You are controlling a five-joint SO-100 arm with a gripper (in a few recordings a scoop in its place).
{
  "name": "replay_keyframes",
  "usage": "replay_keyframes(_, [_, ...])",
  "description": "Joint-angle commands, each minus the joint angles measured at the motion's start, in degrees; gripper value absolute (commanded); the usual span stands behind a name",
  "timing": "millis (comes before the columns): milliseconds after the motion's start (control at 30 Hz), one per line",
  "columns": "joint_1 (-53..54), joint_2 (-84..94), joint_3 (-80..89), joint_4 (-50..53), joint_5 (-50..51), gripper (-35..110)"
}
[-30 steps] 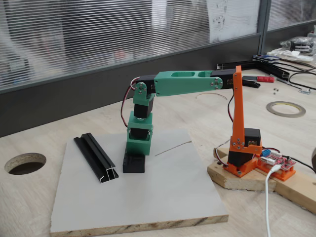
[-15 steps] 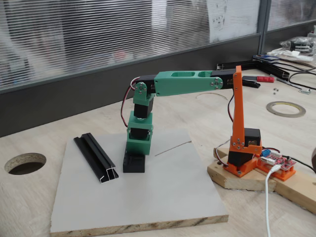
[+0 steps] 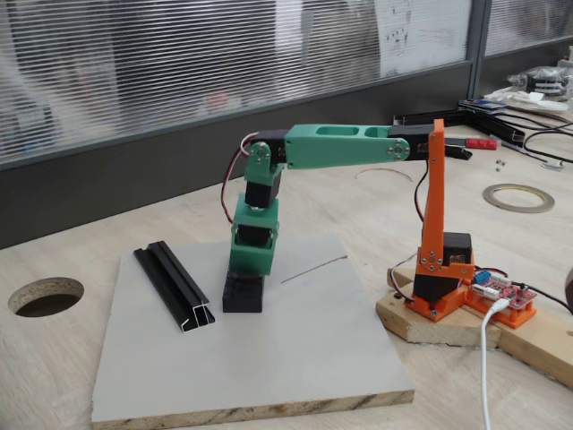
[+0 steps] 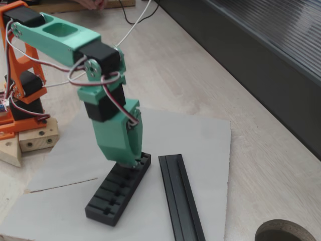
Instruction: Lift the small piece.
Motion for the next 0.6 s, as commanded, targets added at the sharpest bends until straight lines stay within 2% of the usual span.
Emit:
replay_keyframes(0, [0.79, 5.62, -0.18, 0.53, -0.09, 7])
replay_keyframes(367, [0.53, 11.07, -0.09, 1.14, -0.18, 8])
replay_keyframes(567, [0.97, 15.29, -0.18, 10.63, -0.70, 8])
